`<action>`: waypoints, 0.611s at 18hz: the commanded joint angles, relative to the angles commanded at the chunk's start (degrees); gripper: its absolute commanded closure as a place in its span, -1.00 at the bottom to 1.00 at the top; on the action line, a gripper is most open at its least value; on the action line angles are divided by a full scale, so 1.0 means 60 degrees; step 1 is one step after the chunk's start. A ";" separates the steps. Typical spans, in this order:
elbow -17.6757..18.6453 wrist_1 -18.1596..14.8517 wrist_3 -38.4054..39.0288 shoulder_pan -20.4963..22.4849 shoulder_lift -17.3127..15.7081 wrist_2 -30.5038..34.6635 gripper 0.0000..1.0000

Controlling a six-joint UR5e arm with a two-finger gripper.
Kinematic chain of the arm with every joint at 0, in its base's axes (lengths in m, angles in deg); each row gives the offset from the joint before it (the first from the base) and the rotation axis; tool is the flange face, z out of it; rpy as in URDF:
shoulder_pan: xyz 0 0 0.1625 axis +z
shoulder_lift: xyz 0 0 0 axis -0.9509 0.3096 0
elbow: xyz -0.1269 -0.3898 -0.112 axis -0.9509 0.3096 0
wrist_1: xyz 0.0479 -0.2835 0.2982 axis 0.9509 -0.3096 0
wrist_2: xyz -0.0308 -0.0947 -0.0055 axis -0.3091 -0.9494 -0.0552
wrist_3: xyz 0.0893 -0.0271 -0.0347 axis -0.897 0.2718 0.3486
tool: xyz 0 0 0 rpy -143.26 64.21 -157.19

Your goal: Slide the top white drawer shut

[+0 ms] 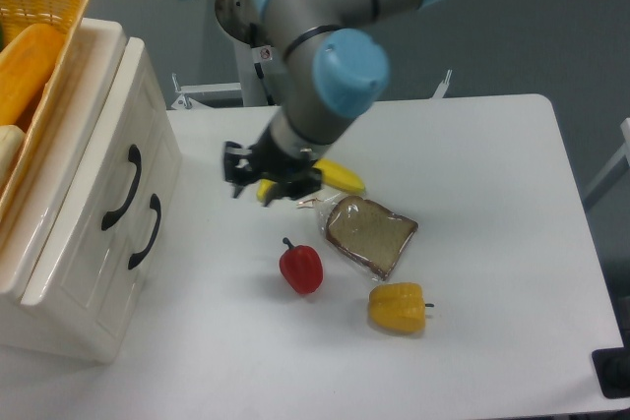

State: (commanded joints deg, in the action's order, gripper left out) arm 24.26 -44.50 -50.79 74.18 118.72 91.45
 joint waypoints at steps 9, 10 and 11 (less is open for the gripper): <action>-0.0439 0.0908 -0.0029 0.1479 0.0248 0.1157 -1.00; -0.0440 0.1128 -0.0029 0.1684 0.0278 0.1158 -1.00; -0.0440 0.1333 -0.0044 0.1846 0.0351 0.1158 -1.00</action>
State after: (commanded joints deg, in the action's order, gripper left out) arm 21.62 -36.50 -51.05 85.26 120.83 98.40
